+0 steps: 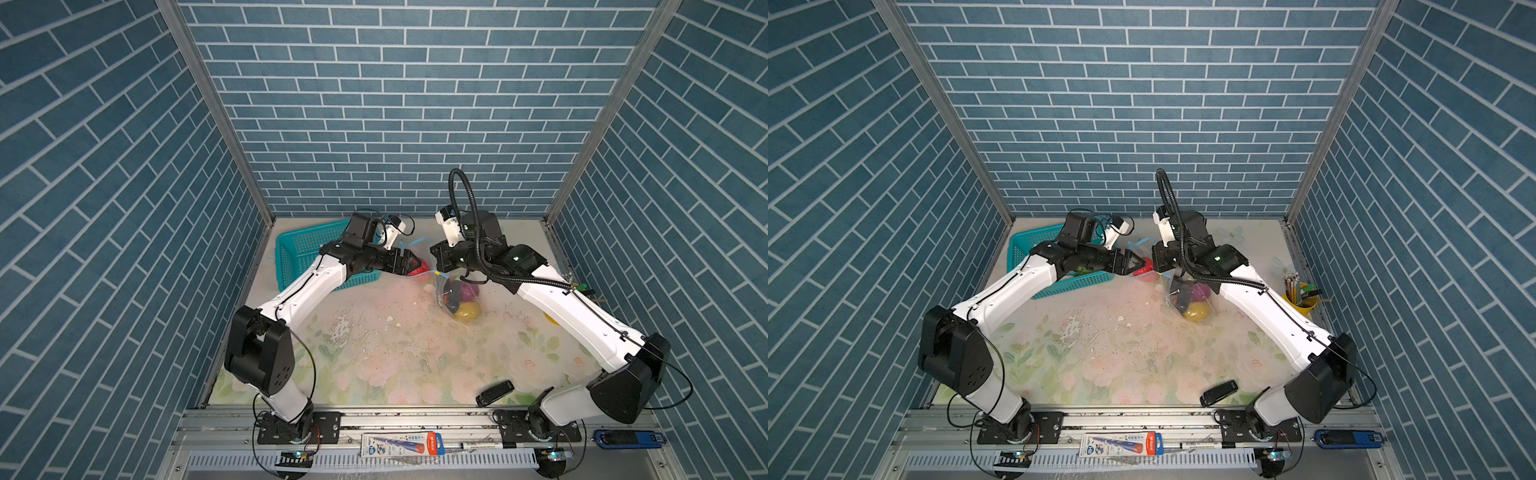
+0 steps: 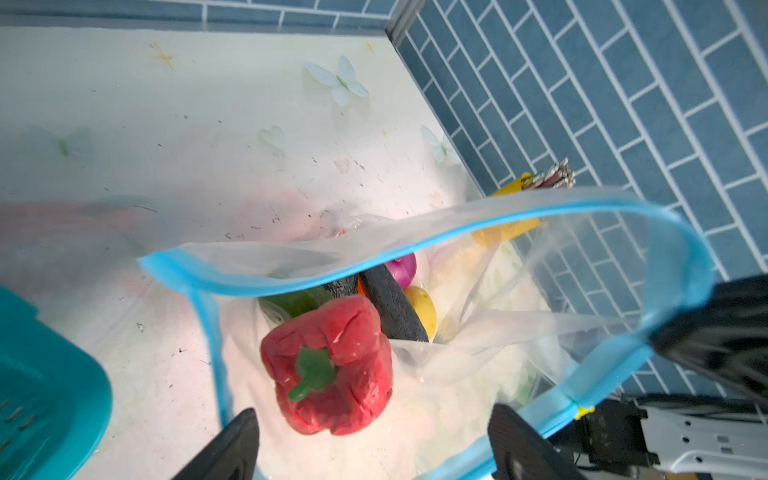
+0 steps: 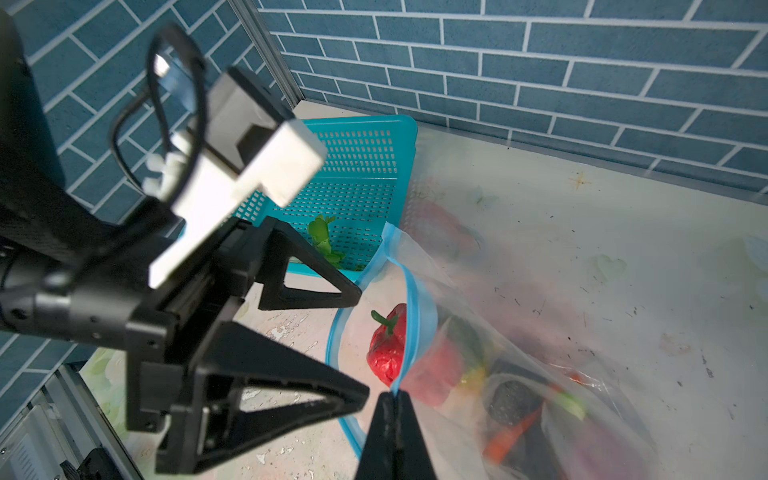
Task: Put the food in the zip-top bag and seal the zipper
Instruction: 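Raise the open left gripper out of the bag mouth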
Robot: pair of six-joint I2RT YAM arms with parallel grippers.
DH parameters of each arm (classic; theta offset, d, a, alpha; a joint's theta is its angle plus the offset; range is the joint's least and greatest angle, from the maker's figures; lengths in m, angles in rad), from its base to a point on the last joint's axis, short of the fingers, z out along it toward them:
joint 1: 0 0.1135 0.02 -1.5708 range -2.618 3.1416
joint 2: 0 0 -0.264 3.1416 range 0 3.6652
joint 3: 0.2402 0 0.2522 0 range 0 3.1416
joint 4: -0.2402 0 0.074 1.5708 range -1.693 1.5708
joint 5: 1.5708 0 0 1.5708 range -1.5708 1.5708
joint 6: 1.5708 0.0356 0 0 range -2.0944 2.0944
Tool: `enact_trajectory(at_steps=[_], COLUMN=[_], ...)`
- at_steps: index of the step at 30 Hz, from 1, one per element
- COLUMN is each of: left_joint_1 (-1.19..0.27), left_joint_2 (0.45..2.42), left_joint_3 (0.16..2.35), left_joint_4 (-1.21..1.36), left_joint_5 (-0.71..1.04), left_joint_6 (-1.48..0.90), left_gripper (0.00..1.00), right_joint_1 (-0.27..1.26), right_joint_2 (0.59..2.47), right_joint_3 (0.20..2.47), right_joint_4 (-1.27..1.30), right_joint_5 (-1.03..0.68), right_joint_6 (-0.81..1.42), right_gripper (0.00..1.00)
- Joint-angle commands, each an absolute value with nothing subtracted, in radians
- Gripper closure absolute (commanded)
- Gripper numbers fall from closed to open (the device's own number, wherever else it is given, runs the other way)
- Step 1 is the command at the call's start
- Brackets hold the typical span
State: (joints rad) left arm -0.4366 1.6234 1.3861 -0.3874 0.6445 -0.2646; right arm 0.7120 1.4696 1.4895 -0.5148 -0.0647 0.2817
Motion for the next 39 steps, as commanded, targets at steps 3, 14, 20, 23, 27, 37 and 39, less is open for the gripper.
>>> enact_trajectory(at_steps=[3, 14, 20, 23, 27, 37, 39], left_joint_1=[-0.411, -0.408, -0.404, -0.402, -0.399, -0.401, -0.410], left_joint_2=[1.552, 1.580, 1.628, 1.637, 1.652, 1.643, 1.645], left_joint_3=[1.338, 1.234, 1.261, 1.272, 1.292, 1.343, 1.354], left_joint_4=[-0.342, -0.252, -0.260, -0.259, -0.281, -0.267, -0.263], left_joint_5=[0.635, 0.665, 0.695, 0.707, 0.713, 0.750, 0.756], left_joint_6=[-0.362, -0.490, -0.499, -0.504, -0.510, -0.572, -0.585], left_gripper=[0.19, 0.42, 0.65, 0.74, 0.84, 0.90, 0.91], right_joint_1=[0.703, 0.697, 0.695, 0.695, 0.695, 0.693, 0.691], right_joint_2=[1.424, 1.420, 1.419, 1.417, 1.416, 1.388, 1.379], right_joint_3=[1.504, 1.500, 1.499, 1.498, 1.496, 1.485, 1.481], right_joint_4=[-0.511, -0.505, -0.510, -0.513, -0.516, -0.538, -0.538], right_joint_5=[-0.042, -0.050, -0.052, -0.050, -0.049, -0.013, -0.005], right_joint_6=[0.260, 0.261, 0.262, 0.262, 0.262, 0.253, 0.253], right_gripper=[1.00, 1.00, 1.00, 1.00, 1.00, 1.00, 1.00])
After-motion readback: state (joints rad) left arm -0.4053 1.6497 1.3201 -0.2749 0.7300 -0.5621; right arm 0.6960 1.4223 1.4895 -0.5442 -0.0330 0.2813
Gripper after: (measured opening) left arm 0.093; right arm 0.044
